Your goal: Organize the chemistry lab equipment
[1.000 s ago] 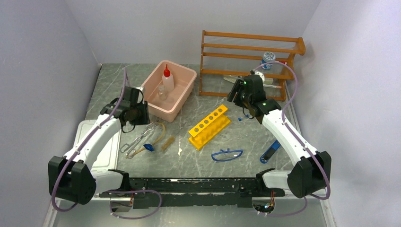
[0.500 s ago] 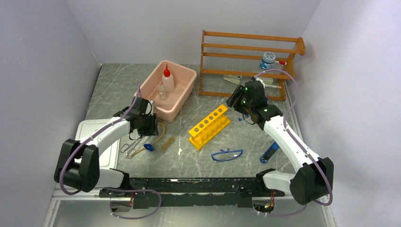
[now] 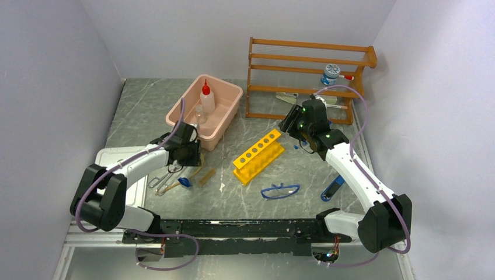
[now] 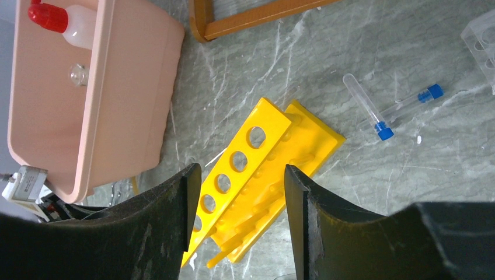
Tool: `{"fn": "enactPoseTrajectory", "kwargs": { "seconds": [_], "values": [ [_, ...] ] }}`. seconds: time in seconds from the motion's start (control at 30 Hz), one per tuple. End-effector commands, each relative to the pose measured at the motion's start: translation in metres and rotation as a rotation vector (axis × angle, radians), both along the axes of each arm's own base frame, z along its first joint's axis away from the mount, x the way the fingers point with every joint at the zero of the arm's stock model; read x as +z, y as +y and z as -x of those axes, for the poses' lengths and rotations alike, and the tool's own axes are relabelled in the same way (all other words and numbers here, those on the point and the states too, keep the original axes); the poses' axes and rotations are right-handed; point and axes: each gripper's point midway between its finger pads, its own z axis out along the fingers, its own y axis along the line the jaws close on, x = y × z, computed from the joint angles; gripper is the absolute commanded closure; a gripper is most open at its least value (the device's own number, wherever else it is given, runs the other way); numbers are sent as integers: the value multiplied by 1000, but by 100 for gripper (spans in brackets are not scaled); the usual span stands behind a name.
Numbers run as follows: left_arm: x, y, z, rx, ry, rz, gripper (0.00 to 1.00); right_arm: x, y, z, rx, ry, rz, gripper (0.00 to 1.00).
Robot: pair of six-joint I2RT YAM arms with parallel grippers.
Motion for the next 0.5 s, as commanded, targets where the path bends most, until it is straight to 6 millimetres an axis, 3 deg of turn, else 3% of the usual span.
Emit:
{"fn": "enactPoseTrajectory", "kwargs": {
  "seconds": [0.0, 0.23, 0.47],
  "values": [
    [-8, 1, 23, 19, 35, -37, 57, 3, 1, 2, 13, -20, -6, 42],
    [24, 0, 8, 69, -109, 6, 55, 6, 1, 2, 29, -23, 7, 42],
    [17, 23, 34, 232, -78, -4, 39, 7, 2, 6, 38, -22, 4, 42]
  ]
}}
